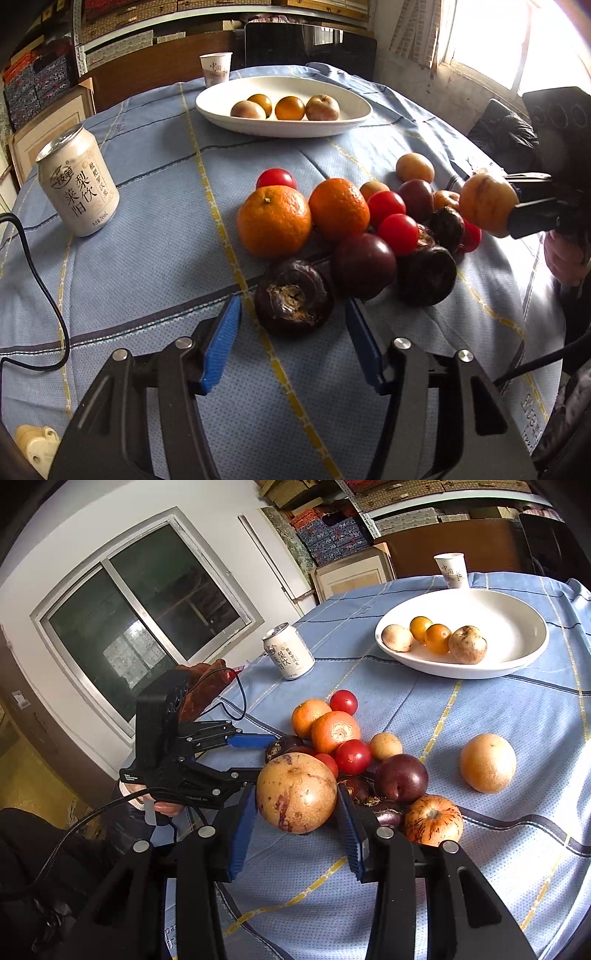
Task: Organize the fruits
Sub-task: 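Grasp the pale pinkish fruit with the right gripper while the left gripper grasps a dark mangosteen, then place the mangosteen and pale fruit on the white plate, opening both grippers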
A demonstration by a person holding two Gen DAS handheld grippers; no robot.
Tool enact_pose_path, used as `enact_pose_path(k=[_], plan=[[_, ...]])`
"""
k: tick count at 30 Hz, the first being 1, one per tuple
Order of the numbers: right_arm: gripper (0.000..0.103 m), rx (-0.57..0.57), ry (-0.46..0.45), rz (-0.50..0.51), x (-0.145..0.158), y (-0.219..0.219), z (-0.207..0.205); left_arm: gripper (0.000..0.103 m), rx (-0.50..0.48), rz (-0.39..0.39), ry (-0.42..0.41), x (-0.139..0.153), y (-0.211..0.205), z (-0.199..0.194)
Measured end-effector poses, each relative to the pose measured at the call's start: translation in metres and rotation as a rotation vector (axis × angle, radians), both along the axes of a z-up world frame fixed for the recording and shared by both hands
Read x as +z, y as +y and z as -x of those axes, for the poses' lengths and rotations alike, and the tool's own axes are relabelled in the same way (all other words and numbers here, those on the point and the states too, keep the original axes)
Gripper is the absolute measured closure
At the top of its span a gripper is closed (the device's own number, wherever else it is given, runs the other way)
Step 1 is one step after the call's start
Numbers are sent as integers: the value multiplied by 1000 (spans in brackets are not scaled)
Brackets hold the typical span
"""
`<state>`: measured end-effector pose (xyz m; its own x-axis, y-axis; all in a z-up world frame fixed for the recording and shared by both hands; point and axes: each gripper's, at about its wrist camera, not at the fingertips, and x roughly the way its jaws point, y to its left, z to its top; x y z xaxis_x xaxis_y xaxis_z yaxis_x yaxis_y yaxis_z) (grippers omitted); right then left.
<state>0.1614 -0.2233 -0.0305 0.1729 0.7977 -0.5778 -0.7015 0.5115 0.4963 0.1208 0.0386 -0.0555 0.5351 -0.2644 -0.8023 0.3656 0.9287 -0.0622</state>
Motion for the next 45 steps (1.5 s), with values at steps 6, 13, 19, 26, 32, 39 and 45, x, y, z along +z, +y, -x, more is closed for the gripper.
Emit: enact_pose_path(k=[6, 13, 19, 26, 32, 39, 45], plan=[[60, 2, 1, 1, 0, 0, 2, 51, 11, 1, 6, -3, 0, -2], [60, -1, 7, 10, -3, 1, 1, 59, 1, 1, 3, -3, -3, -1], [60, -5, 18, 19, -6, 1, -2, 59, 2, 0, 3, -3, -4, 0], [60, 8, 73, -17, -13, -1, -9, 59, 17, 9, -2, 0, 0, 1], [60, -23, 79, -159, -8, -14, -18, 59, 59, 165, -23, 15, 19, 0], [59, -378, 62, -216, 7, -34, -88, 59, 134, 258, -62, 61, 18, -42], [59, -614, 33, -148, -6, -38, -150, 59, 163, 246, -74, 85, -16, -119]])
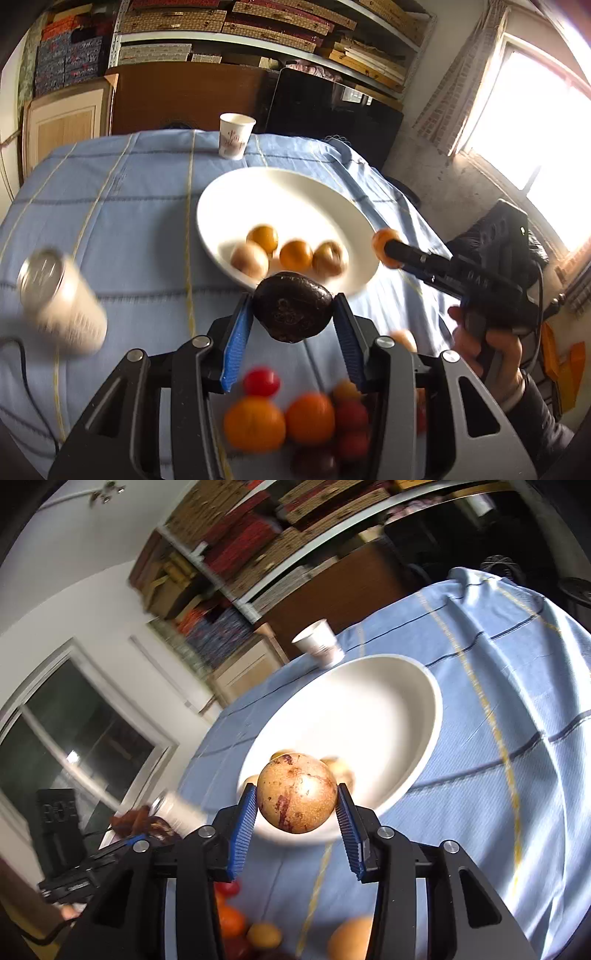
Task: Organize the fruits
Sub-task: 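Place the mangosteen and pale fruit on the white plate, opening both grippers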
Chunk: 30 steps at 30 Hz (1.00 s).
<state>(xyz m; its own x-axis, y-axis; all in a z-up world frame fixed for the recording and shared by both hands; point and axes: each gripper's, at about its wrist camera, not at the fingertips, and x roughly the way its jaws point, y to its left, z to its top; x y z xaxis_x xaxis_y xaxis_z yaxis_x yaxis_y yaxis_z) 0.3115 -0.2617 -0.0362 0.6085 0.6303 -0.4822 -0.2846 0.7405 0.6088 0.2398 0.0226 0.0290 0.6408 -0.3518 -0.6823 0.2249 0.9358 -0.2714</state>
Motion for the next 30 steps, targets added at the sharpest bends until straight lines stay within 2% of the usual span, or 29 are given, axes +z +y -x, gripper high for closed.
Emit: enact_pose_path(k=[5, 9, 10, 11, 12, 13, 14, 16, 19, 21, 22, 23, 24, 25, 27, 30], plan=[[59, -20, 42, -15, -11, 2, -27, 59, 76, -82, 46, -7, -19, -72], [58, 6, 70, -4, -18, 5, -40, 58, 113, -145, 87, -20, -22, -104], [57, 14, 70, -9, -17, 3, -40, 48, 129, -157, 91, -22, -22, -108], [51, 31, 70, -15, -16, 4, -41, 39, 150, -168, 88, -22, -21, -110], [44, 42, 72, -14, -13, 4, -41, 24, 176, -174, 73, -21, -19, -109], [30, 46, 66, -10, -8, 4, -38, 13, 199, -174, 56, -18, -17, -106], [18, 43, 55, 2, -1, 4, -33, 10, 216, -165, 37, -15, -14, -101], [3, 34, 35, 27, 12, 3, -23, 6, 216, -122, 13, -7, -9, -86], [3, 0, -17, 70, 33, 3, -3, 5, 215, -84, -3, 0, -2, -56], [3, -31, -166, 90, 53, 5, 21, 5, 232, -77, -15, 2, 4, -34], [3, -56, -285, 114, 63, 6, 38, 5, 234, -74, -20, 2, 7, -24], [3, -89, -366, 142, 69, 7, 50, 5, 233, -66, -33, 2, 10, -12], [3, -111, -426, 179, 72, 9, 60, 5, 236, -58, -47, 2, 14, 0], [3, -85, -455, 218, 73, 15, 68, 5, 248, -53, -62, 1, 19, 12], [3, 20, -439, 230, 70, 20, 72, 5, 272, -46, -84, -2, 26, 32], [3, 99, -285, 257, 57, 20, 69, 5, 288, -53, -109, -12, 36, 58]])
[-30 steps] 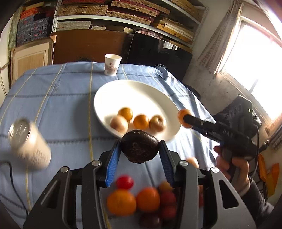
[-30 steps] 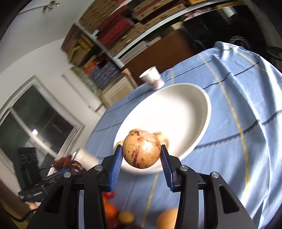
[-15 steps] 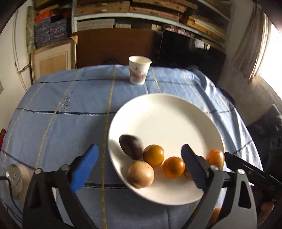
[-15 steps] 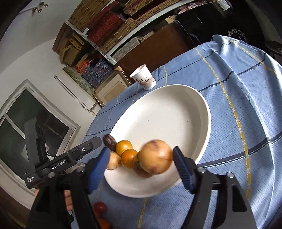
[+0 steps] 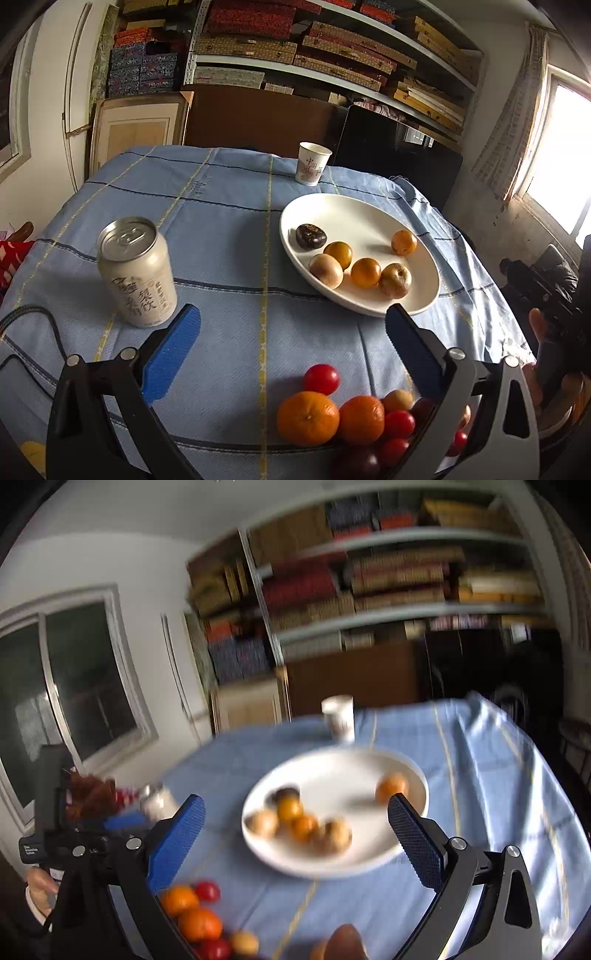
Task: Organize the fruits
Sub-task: 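Place the mangosteen and pale fruit on the white plate, opening both grippers, then grasp the large tan grapefruit on the cloth with the right gripper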
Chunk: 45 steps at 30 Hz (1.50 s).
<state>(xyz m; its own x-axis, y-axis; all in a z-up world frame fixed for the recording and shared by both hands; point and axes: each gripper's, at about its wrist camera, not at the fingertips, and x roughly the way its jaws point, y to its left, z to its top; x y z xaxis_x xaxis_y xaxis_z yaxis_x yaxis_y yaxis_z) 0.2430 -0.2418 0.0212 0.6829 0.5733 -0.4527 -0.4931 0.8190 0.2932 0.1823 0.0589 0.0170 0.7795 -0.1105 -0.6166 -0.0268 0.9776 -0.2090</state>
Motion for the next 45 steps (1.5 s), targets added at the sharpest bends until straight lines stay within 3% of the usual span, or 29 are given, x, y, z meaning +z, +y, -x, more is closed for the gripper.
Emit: enact_pose_path(k=[3, 6, 11, 14, 20, 28, 29, 45], plan=[[3, 85, 93, -28, -12, -1, 5, 5, 51, -82, 17, -12, 3, 13], [3, 120, 102, 24, -19, 7, 19, 5, 122, -139, 33, -19, 8, 19], [17, 97, 141, 148, -33, 7, 24, 5, 121, -113, 88, -28, 14, 21], [17, 47, 196, 151, -44, -3, 22, 5, 120, -154, 89, -29, 10, 26], [17, -14, 196, 245, -56, -3, 23, 5, 82, -169, 129, -36, 0, 27], [17, -12, 238, 316, -70, 4, 22, 5, 110, -178, 152, -41, 7, 32], [22, -7, 239, 326, -72, 5, 22, 5, 113, -174, 155, -42, 8, 32], [41, -14, 285, 371, -85, 9, 15, 5, 130, -166, 169, -46, 14, 36]])
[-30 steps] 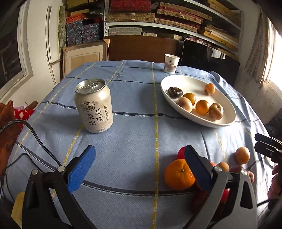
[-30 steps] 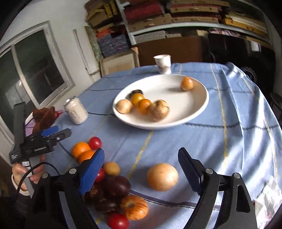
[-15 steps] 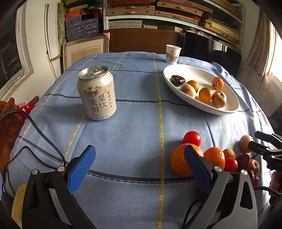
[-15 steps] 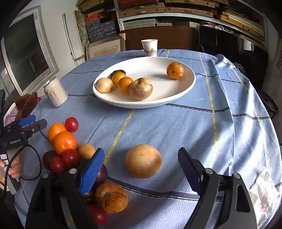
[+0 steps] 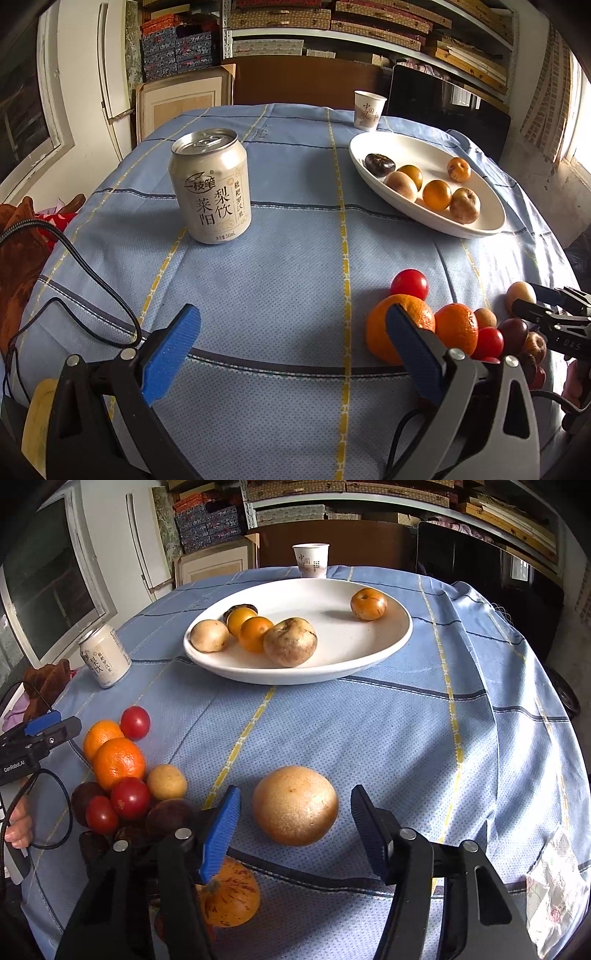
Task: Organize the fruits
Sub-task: 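Grasp the large tan grapefruit on the cloth with the right gripper, then lift the grapefruit with the right gripper while the left gripper reaches toward the tangerine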
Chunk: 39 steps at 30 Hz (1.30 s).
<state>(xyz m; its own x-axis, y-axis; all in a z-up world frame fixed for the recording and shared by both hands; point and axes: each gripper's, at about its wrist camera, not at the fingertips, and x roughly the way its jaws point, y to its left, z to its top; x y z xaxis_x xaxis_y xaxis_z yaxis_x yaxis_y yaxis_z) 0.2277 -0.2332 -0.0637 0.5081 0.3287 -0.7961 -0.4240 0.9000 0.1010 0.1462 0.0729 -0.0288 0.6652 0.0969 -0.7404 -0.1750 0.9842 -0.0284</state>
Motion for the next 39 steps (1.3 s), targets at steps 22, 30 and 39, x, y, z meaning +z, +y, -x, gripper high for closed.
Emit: enact_pose_path(k=[22, 30, 39], plan=[[56, -1, -18, -44, 6, -1, 1, 25, -223, 143, -10, -1, -21, 0], [56, -1, -22, -45, 7, -1, 1, 44, -240, 209, 18, -8, -24, -16], [56, 1, -23, -41, 6, 1, 4, 38, -237, 294, 61, -17, -23, -27]])
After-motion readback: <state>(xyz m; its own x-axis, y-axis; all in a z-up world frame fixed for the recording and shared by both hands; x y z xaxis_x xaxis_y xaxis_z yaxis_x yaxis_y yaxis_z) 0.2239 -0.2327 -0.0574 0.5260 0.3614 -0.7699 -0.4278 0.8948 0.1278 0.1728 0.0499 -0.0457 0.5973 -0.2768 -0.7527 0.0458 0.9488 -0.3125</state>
